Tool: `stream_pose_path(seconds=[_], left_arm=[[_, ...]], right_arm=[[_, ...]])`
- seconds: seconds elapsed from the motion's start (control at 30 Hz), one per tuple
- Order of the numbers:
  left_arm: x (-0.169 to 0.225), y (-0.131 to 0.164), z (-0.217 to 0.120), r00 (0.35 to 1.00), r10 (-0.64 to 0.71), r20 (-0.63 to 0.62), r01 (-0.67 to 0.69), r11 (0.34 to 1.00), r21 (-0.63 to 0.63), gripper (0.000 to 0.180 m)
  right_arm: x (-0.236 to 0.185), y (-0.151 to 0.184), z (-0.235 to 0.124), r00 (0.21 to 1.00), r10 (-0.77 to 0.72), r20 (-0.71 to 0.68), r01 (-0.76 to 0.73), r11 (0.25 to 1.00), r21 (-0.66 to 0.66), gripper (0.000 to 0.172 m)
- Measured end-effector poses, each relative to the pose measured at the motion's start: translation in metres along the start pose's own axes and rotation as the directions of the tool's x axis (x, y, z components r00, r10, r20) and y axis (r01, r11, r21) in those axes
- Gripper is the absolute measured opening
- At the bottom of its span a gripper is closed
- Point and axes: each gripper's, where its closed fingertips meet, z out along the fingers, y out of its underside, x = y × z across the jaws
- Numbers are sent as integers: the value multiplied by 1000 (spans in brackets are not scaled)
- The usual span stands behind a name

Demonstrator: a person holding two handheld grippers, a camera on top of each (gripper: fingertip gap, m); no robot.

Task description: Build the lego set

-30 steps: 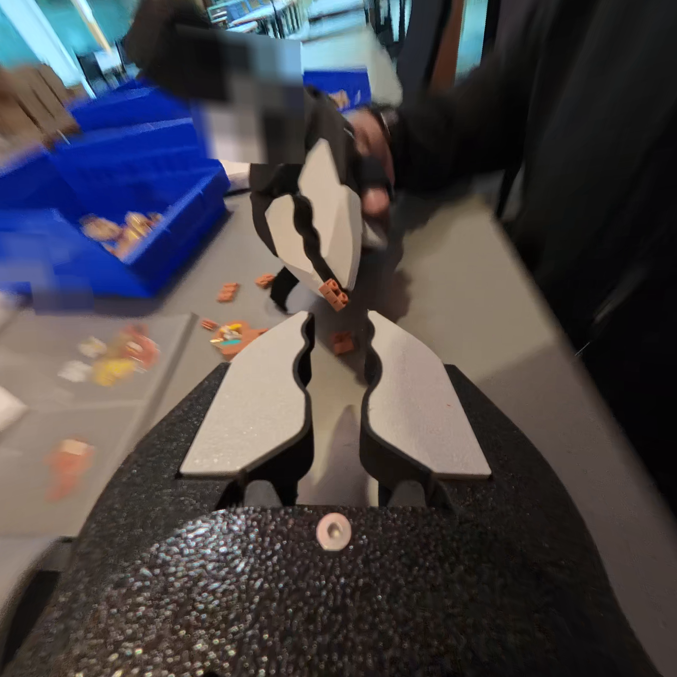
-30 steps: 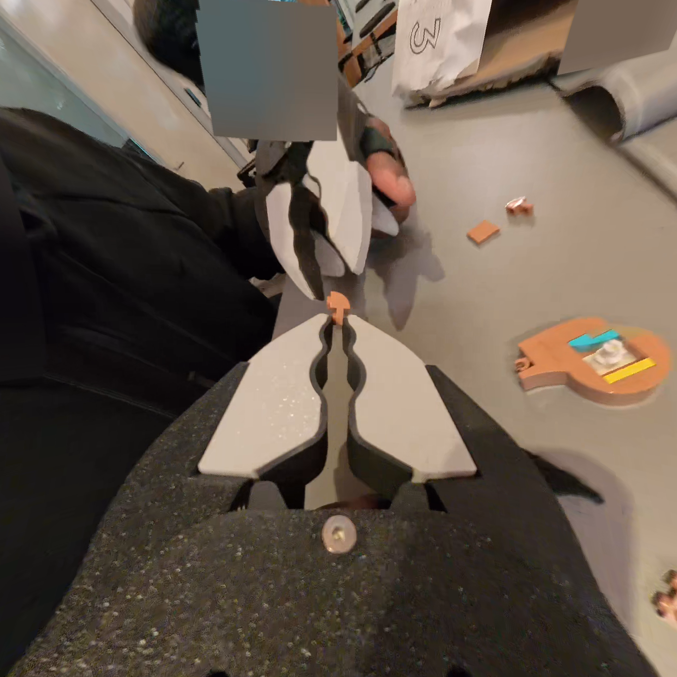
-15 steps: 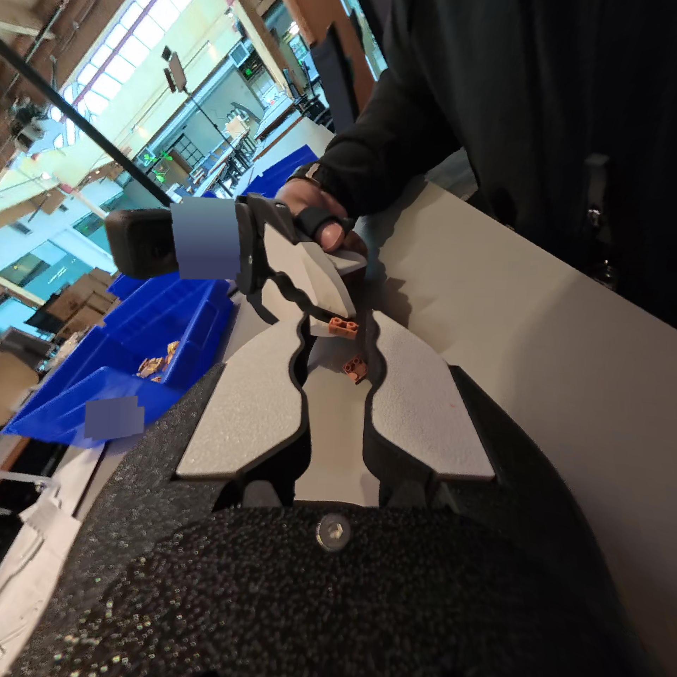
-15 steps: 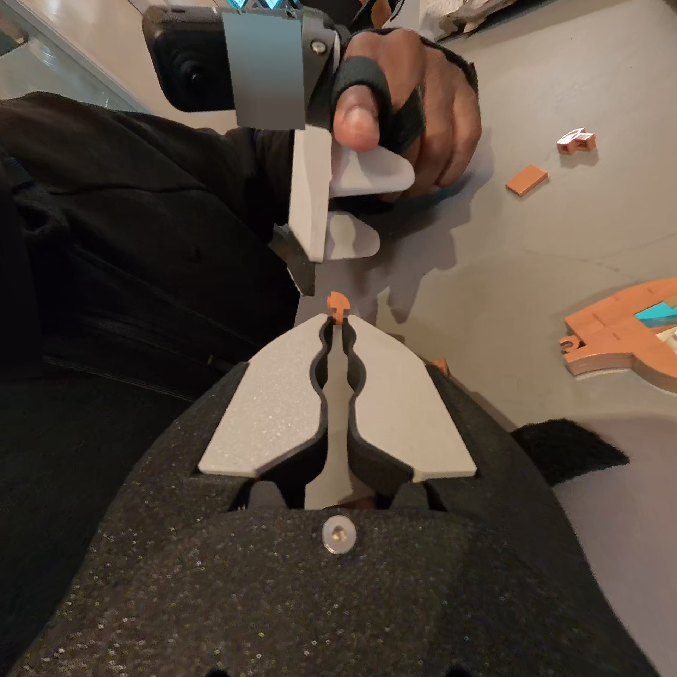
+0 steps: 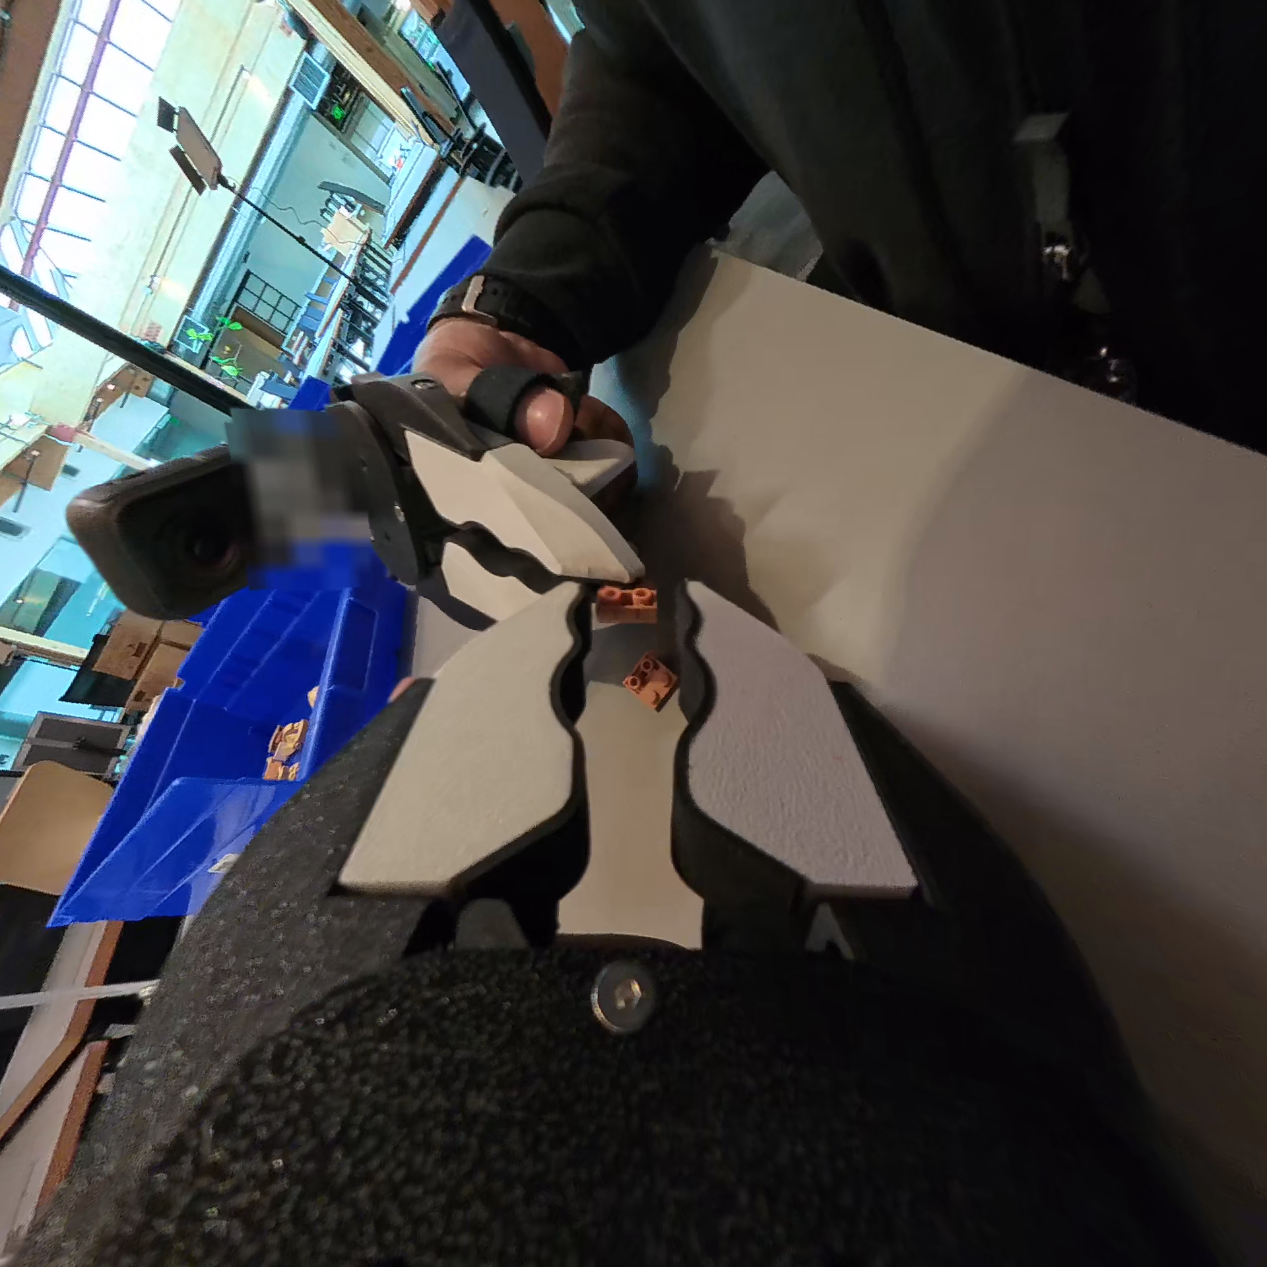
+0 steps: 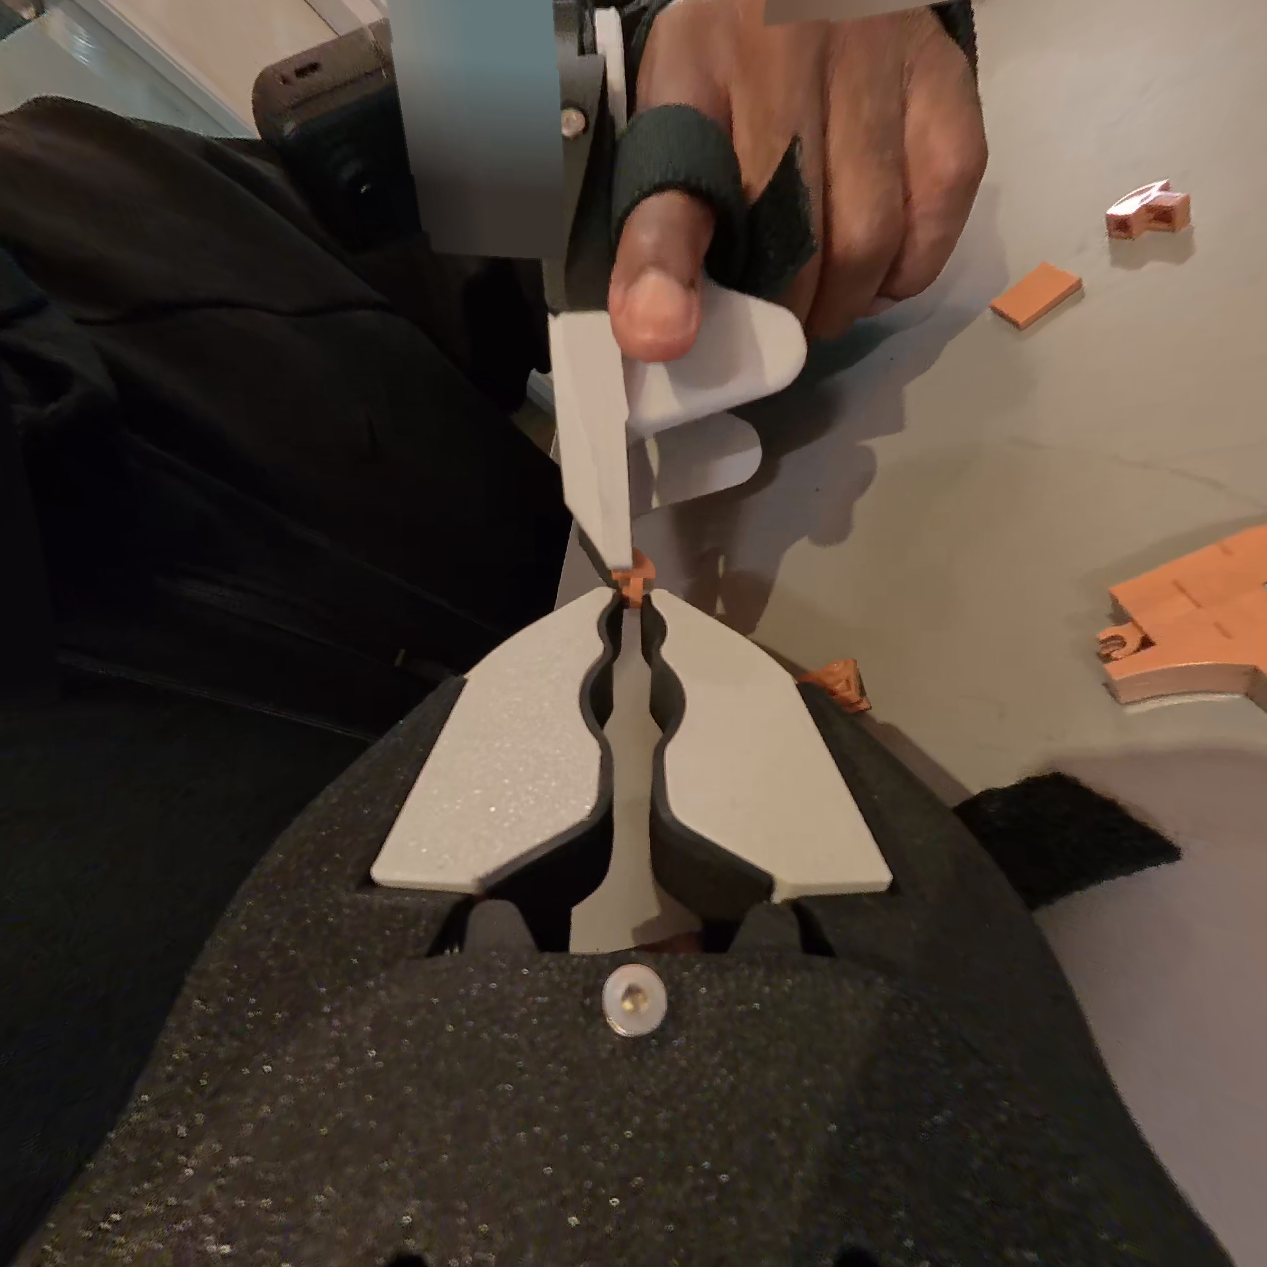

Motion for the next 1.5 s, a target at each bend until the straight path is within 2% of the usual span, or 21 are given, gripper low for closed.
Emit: stream_pose_path(seconds=[0.1, 0.17, 0.3, 0.4, 0.53, 0.6, 1.0, 1.1, 1.23, 1.37, 1.5], left_arm=[[0, -1, 1, 1000, 4, 22, -4, 1000, 0, 16], [-2, 1, 1, 998, -54, 33, 54, 999, -5, 16], [-8, 12, 0, 979, -193, 72, 196, 980, -41, 16], [-12, 24, -3, 951, -294, 94, 302, 950, -85, 16], [-15, 29, -6, 925, -367, 96, 376, 921, -105, 16], [-15, 33, -7, 919, -382, 96, 391, 911, -127, 16], [-7, 40, -5, 915, -400, 61, 404, 894, -193, 16], [-11, 39, -7, 903, -424, 71, 430, 887, -171, 16], [-24, 33, -16, 858, -503, 102, 511, 856, -80, 16], [-40, 23, -28, 778, -619, 106, 614, 785, 77, 16], [-53, 13, -36, 720, -688, 94, 661, 721, 208, 16]], right_arm=[[-1, 1, 1, 1000, -20, -5, 20, 1000, -1, 5], [2, -1, -1, 999, -42, -33, 43, 999, 9, 6], [21, -2, -18, 961, -178, -214, 176, 984, -29, 17], [36, 0, -28, 897, -268, -350, 246, 963, -107, 20], [55, 17, -22, 816, -377, -439, 270, 919, -288, 23], [59, 22, -19, 786, -423, -452, 281, 894, -348, 27], [61, 21, -15, 763, -459, -456, 308, 878, -367, 17], [59, 14, -16, 771, -438, -462, 317, 893, -319, 17], [46, -10, -16, 801, -391, -453, 370, 919, -138, 17], [37, -32, -21, 804, -367, -468, 426, 904, 23, 17], [25, -47, -23, 824, -346, -448, 452, 879, 153, 17]])
